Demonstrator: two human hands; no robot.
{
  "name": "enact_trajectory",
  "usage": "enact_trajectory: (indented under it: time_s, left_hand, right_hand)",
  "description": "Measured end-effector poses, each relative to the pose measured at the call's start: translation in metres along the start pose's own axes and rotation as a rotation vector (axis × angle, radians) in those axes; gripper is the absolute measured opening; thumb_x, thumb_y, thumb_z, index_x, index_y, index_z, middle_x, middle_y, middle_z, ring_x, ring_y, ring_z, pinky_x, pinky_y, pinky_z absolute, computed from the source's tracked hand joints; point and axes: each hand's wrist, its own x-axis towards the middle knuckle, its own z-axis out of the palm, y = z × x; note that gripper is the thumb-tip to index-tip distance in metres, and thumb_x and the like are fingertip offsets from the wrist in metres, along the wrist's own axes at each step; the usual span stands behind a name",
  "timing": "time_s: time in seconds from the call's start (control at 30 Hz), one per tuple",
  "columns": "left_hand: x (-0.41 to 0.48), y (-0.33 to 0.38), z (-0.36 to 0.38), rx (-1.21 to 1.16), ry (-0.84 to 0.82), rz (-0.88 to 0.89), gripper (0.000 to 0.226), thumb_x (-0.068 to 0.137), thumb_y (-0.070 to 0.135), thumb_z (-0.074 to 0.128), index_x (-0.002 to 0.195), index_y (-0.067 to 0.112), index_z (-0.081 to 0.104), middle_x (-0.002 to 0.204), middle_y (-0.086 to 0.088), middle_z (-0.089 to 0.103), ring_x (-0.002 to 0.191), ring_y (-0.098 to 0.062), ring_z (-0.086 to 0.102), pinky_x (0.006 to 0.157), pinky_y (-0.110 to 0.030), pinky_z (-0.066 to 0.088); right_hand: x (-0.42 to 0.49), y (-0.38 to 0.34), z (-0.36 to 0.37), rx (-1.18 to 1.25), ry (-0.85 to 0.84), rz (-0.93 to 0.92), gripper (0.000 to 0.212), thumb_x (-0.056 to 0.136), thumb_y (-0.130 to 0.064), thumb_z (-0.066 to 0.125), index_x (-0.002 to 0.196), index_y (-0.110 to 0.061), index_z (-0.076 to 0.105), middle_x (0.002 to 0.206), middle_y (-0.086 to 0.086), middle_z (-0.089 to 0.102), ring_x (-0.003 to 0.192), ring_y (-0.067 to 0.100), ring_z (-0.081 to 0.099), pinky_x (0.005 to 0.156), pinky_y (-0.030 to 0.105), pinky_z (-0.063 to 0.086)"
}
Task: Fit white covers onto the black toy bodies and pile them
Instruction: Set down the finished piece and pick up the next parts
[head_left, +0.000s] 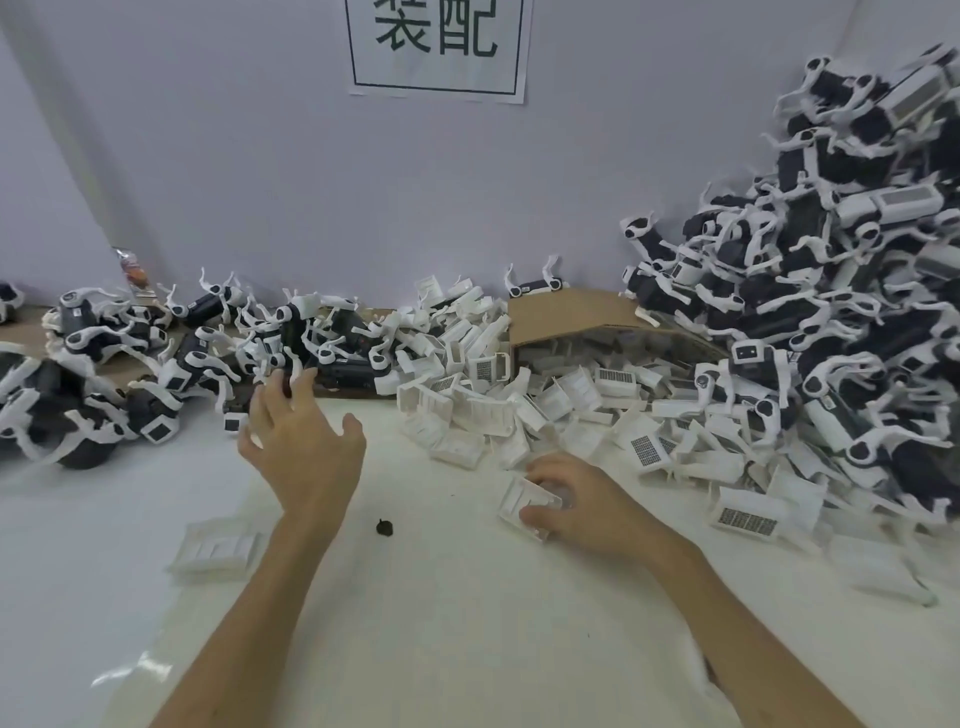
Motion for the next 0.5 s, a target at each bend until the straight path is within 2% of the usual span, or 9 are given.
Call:
enact_trajectory:
  time_s: [0.1,0.17,0.23,0.3,0.4,0.5]
  left_hand:
    - [0.016,-0.029,-0.008,0.159,-0.024,-0.123,0.072,0.087,0.022,0.07,0.151,0.016,0.037,0.165,-0.016,0.018,0.153,-0.036,0.009,0.118,-0.063,0.007]
    - [0.026,-0.044,-0.015,0.217,-0.134,-0.261,0.075,0.088,0.027,0.068,0.154,0.018,0.033,0.164,-0.017,0.018,0.152,-0.038,0.013,0.119,-0.064,0.007]
    - [0.032,-0.054,-0.019,0.264,-0.299,-0.348,0.064,0.09,0.032,0.064,0.149,0.022,0.041,0.155,-0.016,0.037,0.143,-0.038,0.031,0.119,-0.055,0.015]
    - [0.032,-0.056,-0.017,0.322,-0.427,-0.321,0.047,0.091,0.036,0.061,0.137,0.027,0.055,0.142,-0.012,0.052,0.135,-0.034,0.041,0.114,-0.045,0.019]
    - [0.031,-0.054,-0.012,0.281,-0.444,-0.25,0.036,0.093,0.036,0.061,0.128,0.028,0.063,0.131,-0.012,0.06,0.13,-0.032,0.046,0.111,-0.042,0.021]
    - [0.032,-0.049,-0.012,0.173,-0.321,-0.278,0.04,0.093,0.03,0.061,0.132,0.02,0.06,0.134,-0.016,0.056,0.129,-0.037,0.046,0.112,-0.047,0.024]
  right_hand:
    - [0.001,0.0,0.003,-0.049,0.069,-0.049,0.02,0.085,-0.022,0.076,0.095,-0.036,0.065,0.111,-0.017,0.061,0.105,-0.003,0.057,0.084,0.015,0.039]
    - [0.001,0.0,0.002,-0.064,0.098,-0.06,0.019,0.084,-0.023,0.077,0.085,-0.038,0.065,0.105,-0.014,0.064,0.101,0.001,0.059,0.08,0.016,0.042]
    - [0.0,0.001,0.002,-0.061,0.123,-0.04,0.012,0.085,-0.025,0.076,0.08,-0.031,0.067,0.095,-0.009,0.065,0.093,0.009,0.061,0.077,0.019,0.046]
    - [-0.001,0.001,0.002,-0.041,0.156,-0.022,0.013,0.087,-0.023,0.073,0.076,-0.02,0.065,0.084,-0.003,0.064,0.079,0.017,0.063,0.073,0.031,0.05]
    - [-0.002,0.0,0.002,-0.022,0.209,-0.011,0.018,0.088,-0.021,0.069,0.072,-0.025,0.062,0.072,-0.005,0.065,0.062,0.012,0.063,0.065,0.035,0.05]
    - [-0.003,0.0,0.001,-0.013,0.212,0.016,0.015,0.089,-0.023,0.067,0.075,-0.022,0.064,0.066,-0.004,0.067,0.058,0.01,0.065,0.064,0.033,0.05]
